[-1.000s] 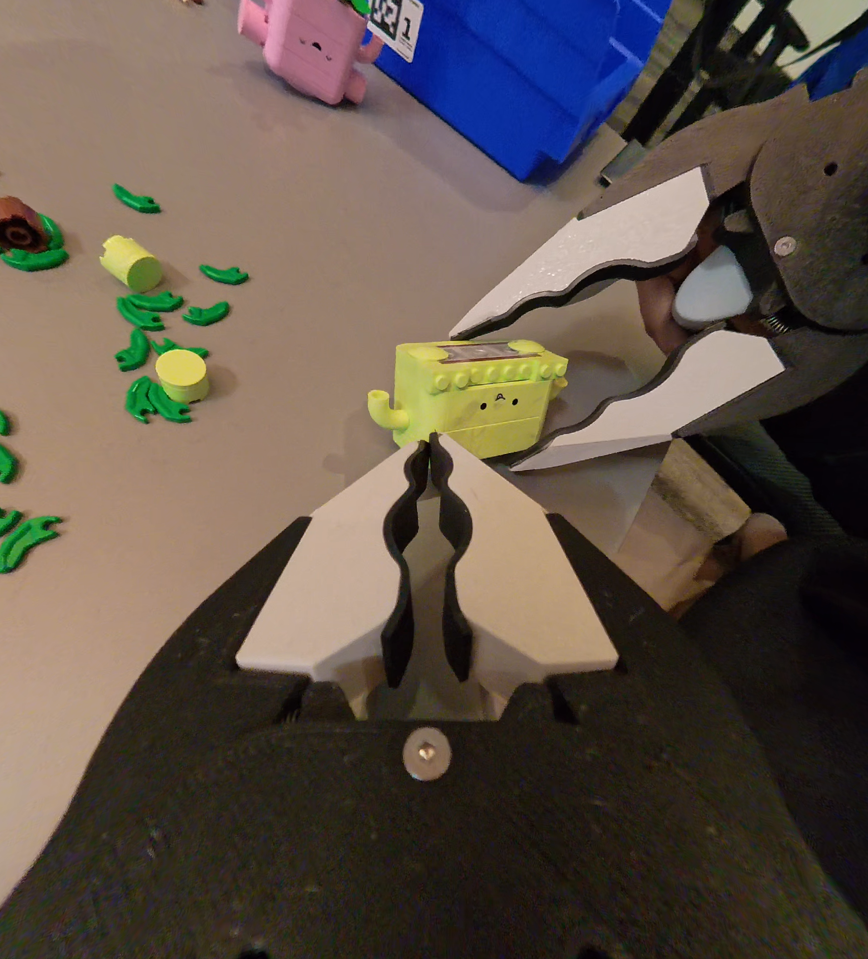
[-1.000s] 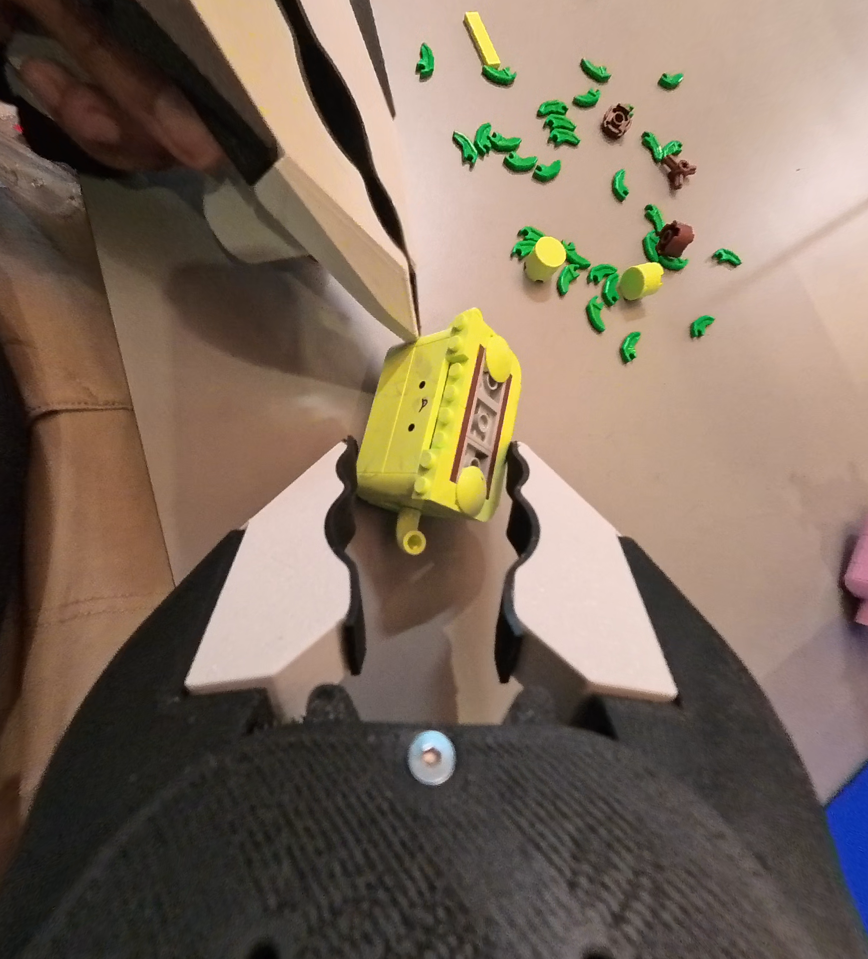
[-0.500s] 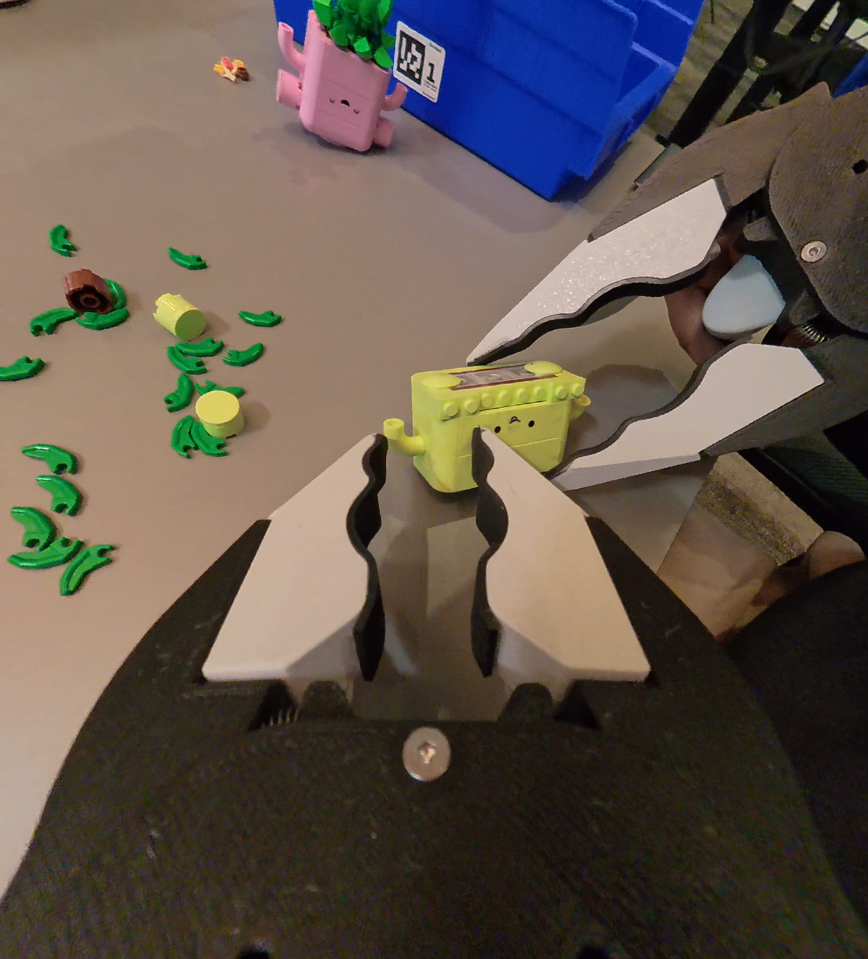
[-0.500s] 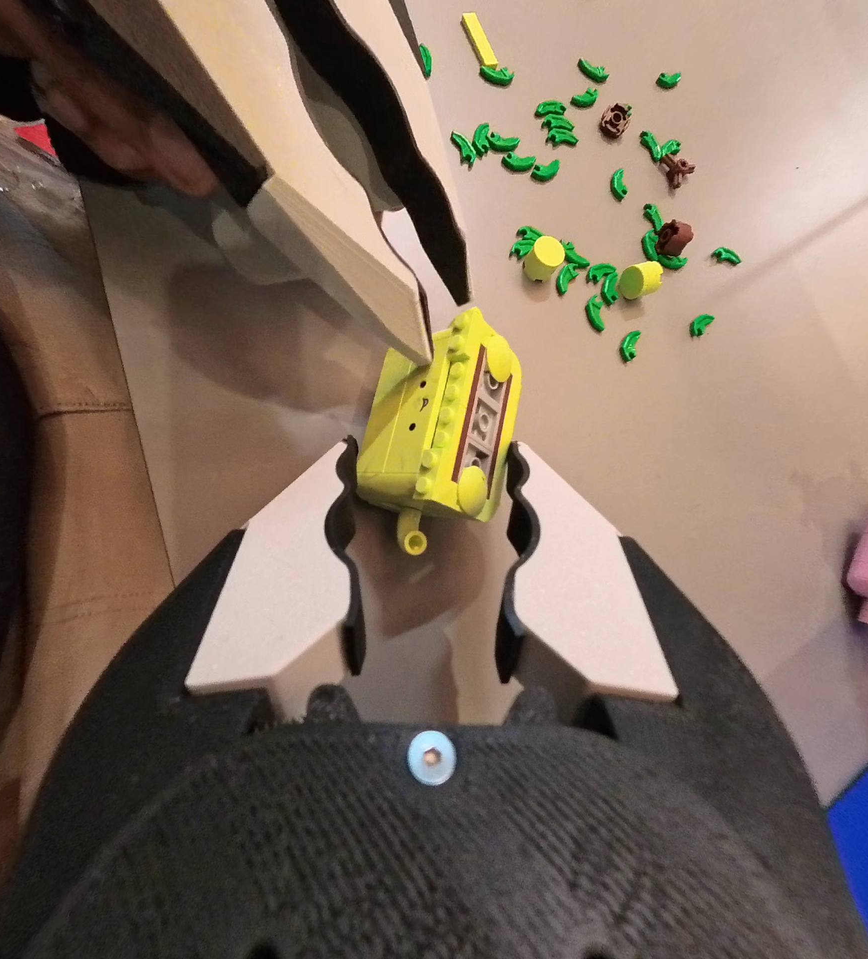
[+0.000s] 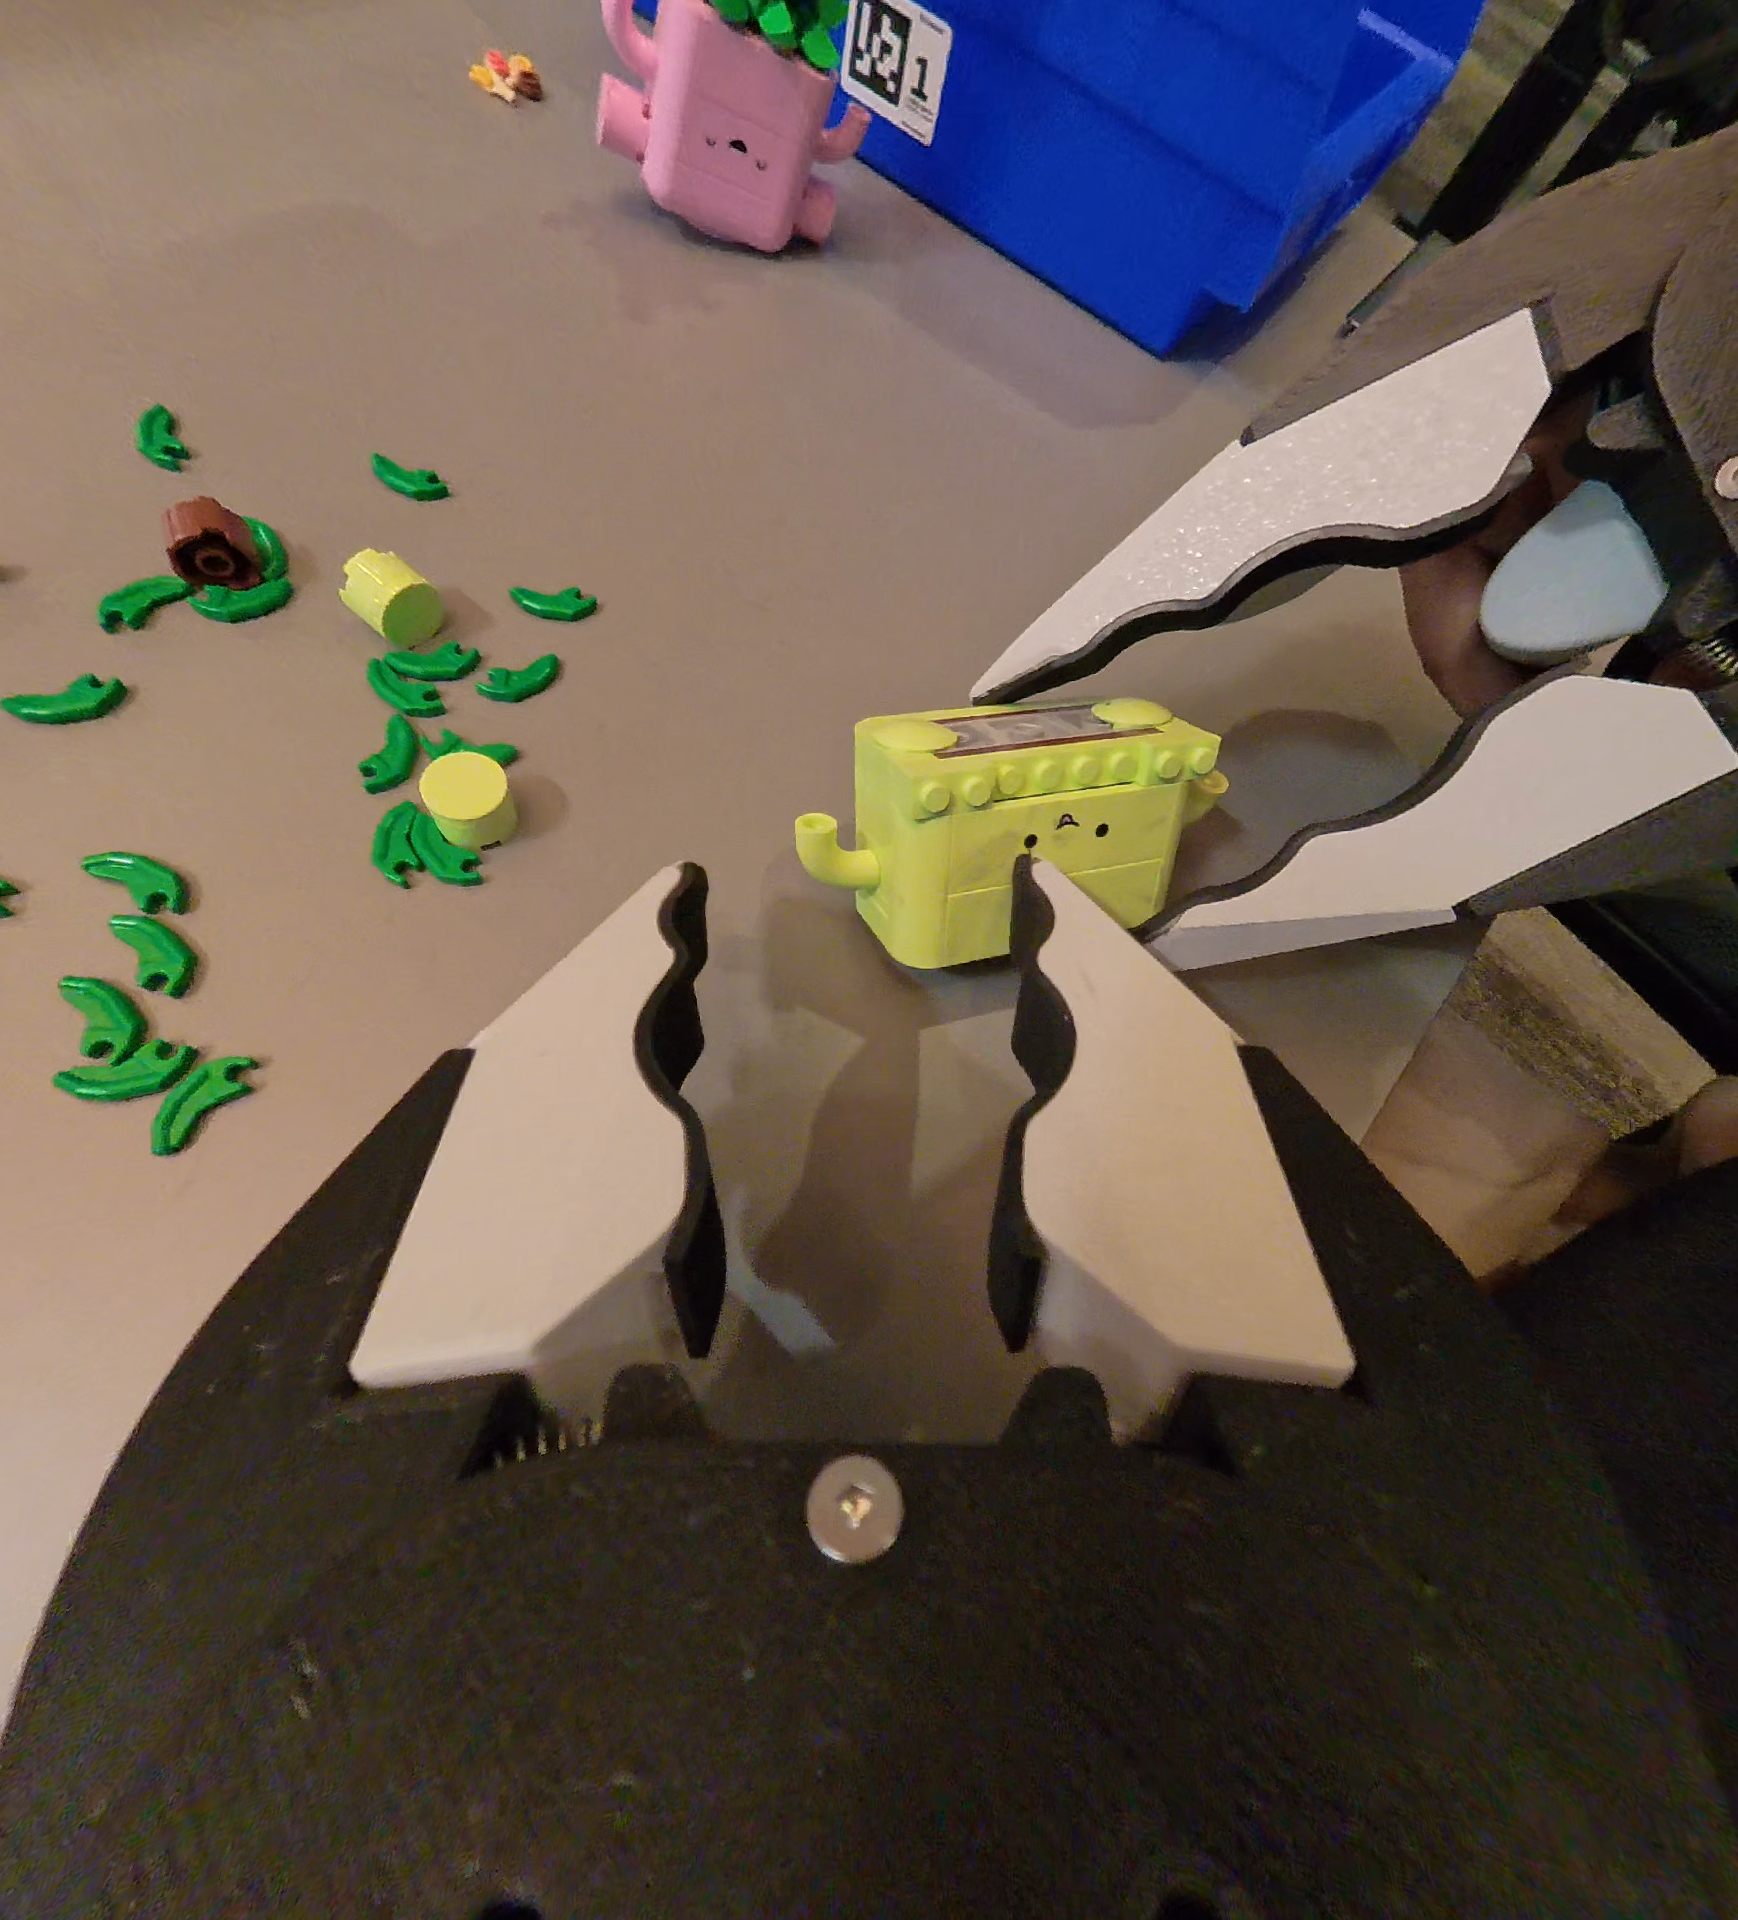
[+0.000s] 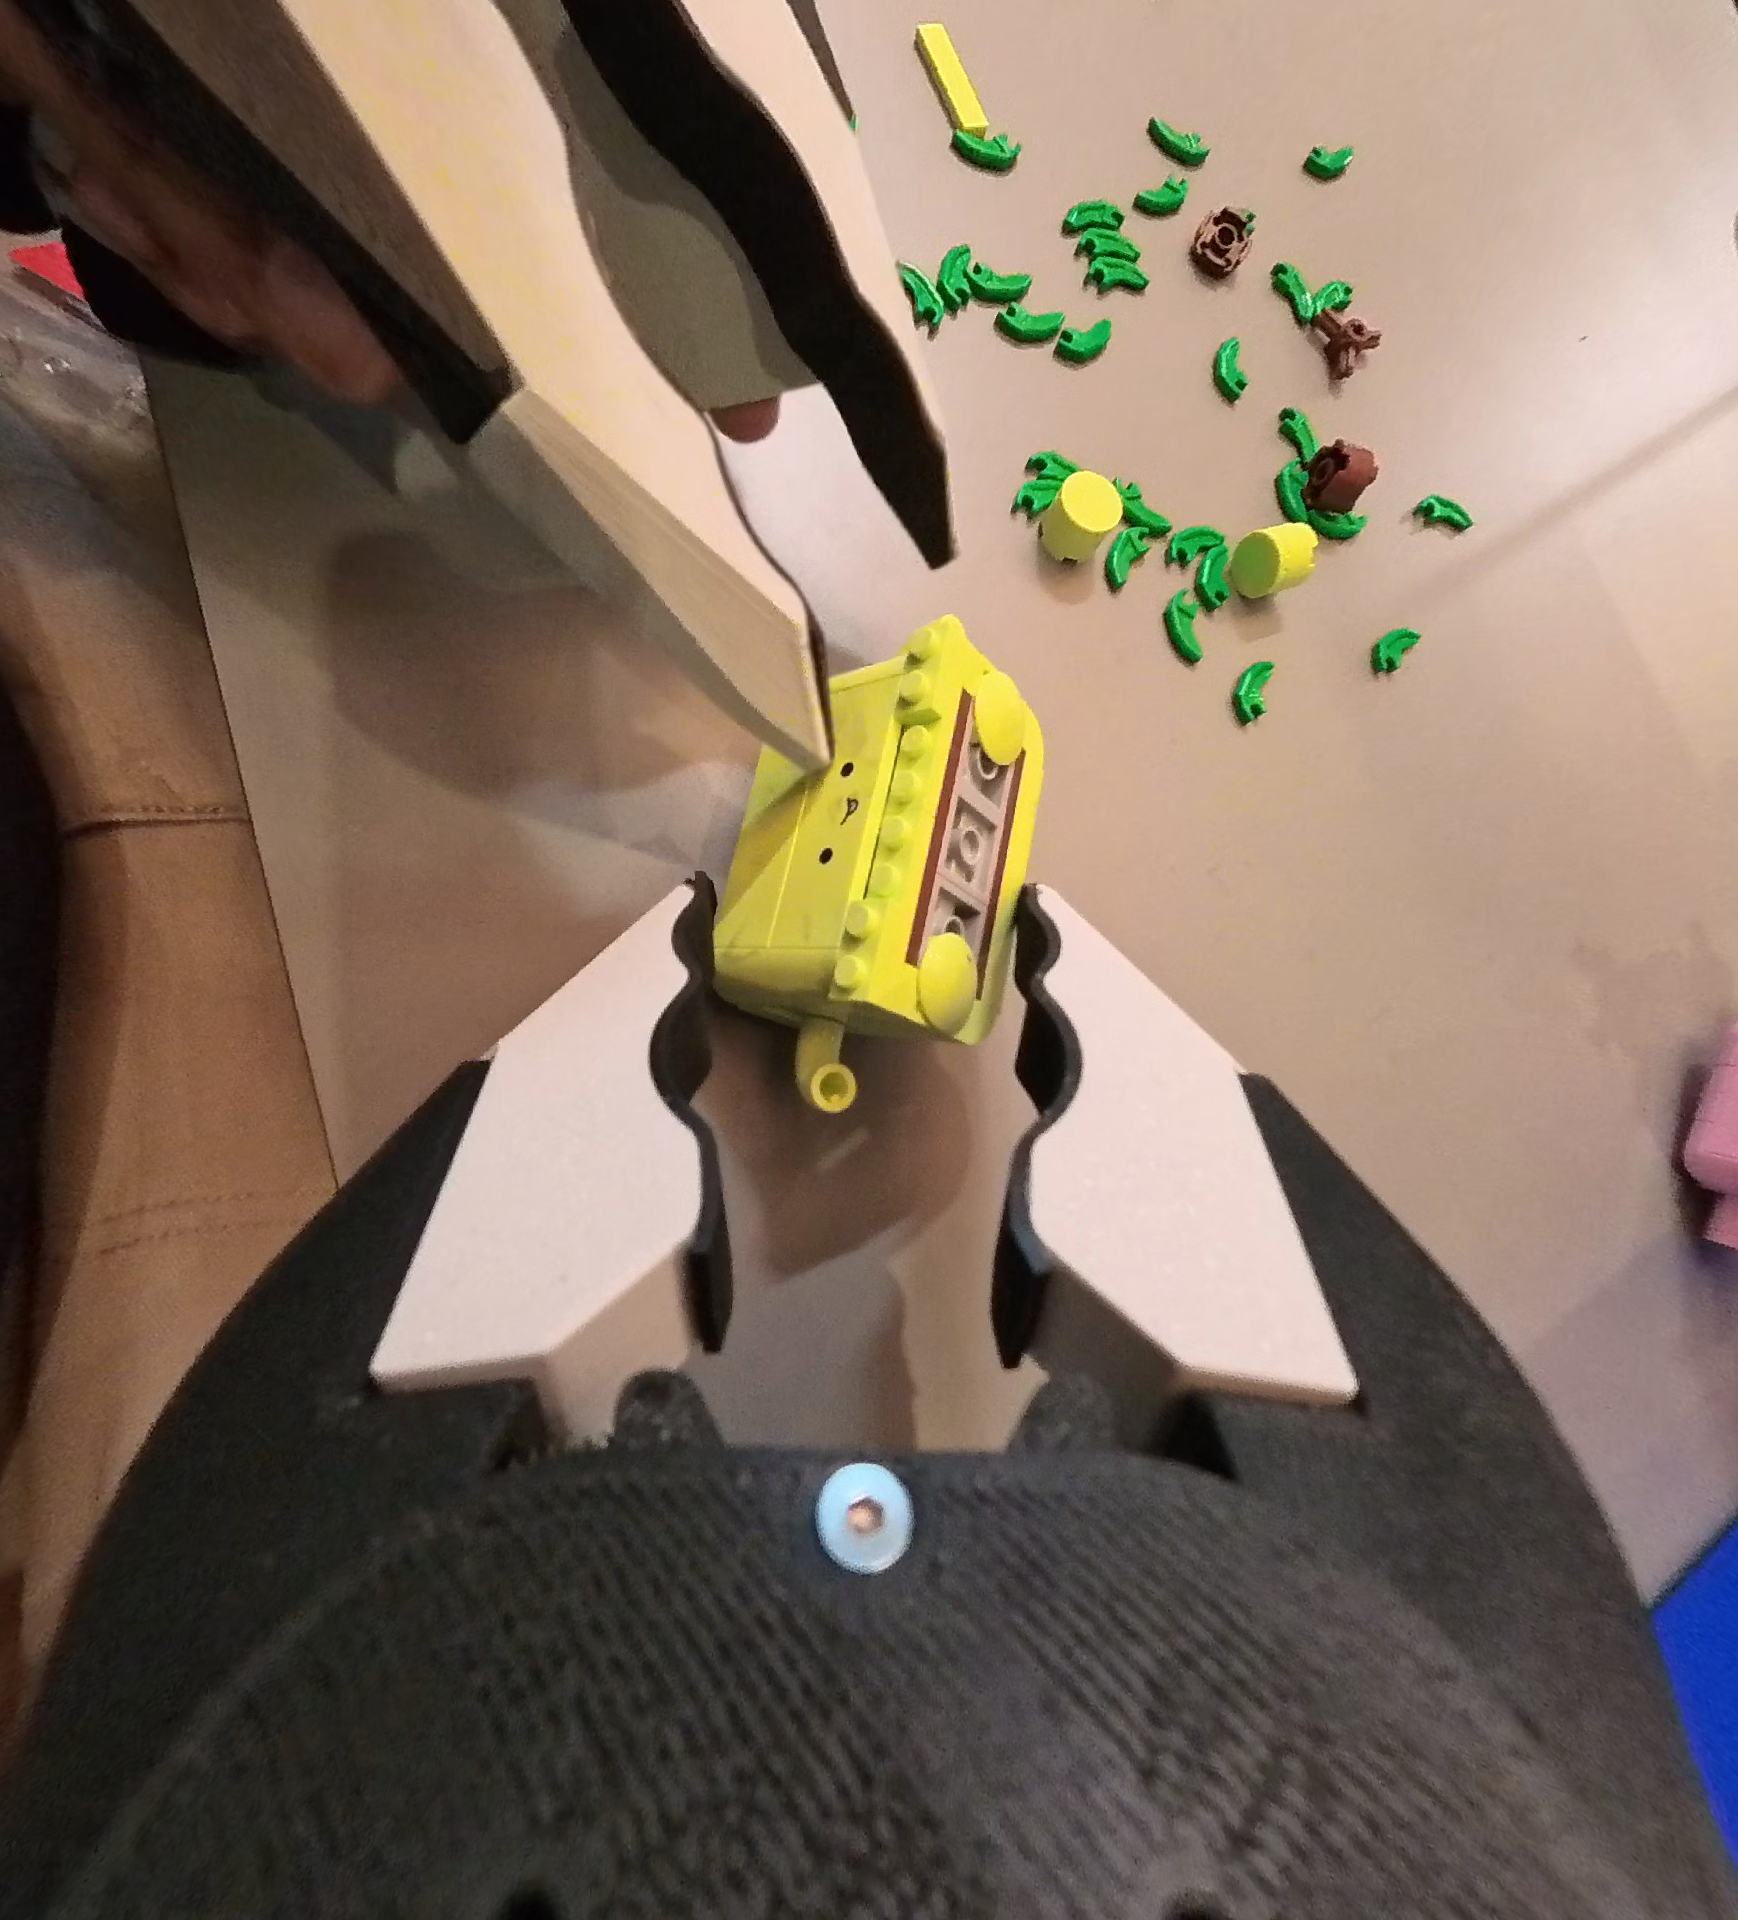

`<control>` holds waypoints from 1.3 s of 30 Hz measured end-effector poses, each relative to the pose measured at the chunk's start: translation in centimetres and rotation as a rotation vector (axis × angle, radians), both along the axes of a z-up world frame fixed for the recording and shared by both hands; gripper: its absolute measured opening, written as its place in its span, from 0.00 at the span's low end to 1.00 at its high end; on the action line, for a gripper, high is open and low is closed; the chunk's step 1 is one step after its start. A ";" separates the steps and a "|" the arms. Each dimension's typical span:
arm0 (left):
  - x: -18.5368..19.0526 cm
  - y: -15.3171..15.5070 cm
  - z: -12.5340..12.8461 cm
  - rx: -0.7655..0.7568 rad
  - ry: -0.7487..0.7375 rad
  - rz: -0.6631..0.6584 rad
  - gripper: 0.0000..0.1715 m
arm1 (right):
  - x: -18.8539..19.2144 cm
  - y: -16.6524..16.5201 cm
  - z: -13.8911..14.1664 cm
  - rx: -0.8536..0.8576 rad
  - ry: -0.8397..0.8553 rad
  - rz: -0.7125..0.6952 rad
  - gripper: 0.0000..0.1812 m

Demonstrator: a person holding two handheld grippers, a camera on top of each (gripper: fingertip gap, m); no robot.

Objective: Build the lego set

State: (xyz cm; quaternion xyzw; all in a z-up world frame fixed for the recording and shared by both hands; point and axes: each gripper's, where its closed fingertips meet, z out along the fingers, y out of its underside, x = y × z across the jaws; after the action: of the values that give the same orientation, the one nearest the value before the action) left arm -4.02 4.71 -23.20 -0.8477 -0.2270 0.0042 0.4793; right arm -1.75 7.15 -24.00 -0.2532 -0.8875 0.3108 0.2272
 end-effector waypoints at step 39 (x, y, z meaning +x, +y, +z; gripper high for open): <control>2.0 0.6 1.5 0.041 0.165 -0.175 0.31 | 1.4 0.6 1.8 -0.136 0.123 -0.023 0.37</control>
State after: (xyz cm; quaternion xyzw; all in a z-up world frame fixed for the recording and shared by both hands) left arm -2.07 5.33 -21.71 -0.8512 -0.1120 0.0275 0.5120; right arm -0.30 7.71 -22.19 -0.2586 -0.8458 0.3827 0.2671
